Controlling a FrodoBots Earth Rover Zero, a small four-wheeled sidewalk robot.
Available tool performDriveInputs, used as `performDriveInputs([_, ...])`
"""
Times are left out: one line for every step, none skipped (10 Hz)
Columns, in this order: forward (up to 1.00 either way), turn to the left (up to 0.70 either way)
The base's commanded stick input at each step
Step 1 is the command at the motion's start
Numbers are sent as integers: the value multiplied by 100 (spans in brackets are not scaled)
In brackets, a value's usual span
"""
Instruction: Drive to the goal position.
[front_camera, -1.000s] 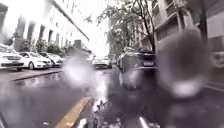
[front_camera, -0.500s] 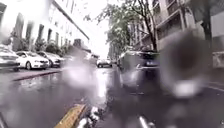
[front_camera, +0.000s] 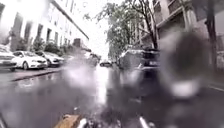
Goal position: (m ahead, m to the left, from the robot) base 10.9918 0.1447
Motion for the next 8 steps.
performDriveInputs([70, -3])
performDriveInputs([70, 0])
performDriveInputs([70, 0])
performDriveInputs([70, 0])
performDriveInputs([70, 0])
performDriveInputs([70, 0])
performDriveInputs([70, 0])
performDriveInputs([70, 0])
